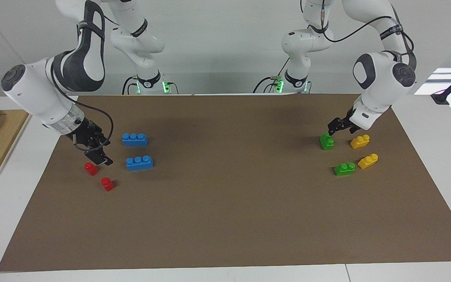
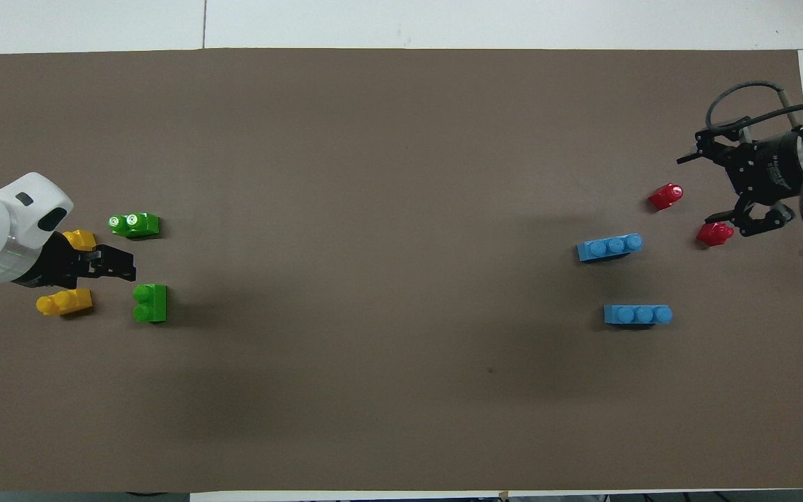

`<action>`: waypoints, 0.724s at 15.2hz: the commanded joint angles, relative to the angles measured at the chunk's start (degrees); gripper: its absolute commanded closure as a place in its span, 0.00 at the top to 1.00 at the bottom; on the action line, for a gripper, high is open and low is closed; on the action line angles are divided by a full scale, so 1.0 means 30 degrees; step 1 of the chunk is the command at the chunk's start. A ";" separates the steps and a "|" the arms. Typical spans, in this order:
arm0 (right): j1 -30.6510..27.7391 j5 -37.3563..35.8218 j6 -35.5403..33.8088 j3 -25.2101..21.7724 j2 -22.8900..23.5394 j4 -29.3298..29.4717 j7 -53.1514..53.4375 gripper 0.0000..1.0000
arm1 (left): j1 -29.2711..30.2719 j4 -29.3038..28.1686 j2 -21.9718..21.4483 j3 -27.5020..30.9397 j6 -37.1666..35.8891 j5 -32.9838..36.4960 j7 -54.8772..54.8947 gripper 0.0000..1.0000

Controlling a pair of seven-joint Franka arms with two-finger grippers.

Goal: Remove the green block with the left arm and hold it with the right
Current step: 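Open both grippers and lift them away from the placed bricks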

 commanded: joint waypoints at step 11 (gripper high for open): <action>0.1954 -0.4643 -0.5186 0.0505 -0.3612 0.1876 -1.3034 1.00 | -0.0048 0.4750 -0.0354 -0.0213 -0.5033 0.0878 0.0009 1.00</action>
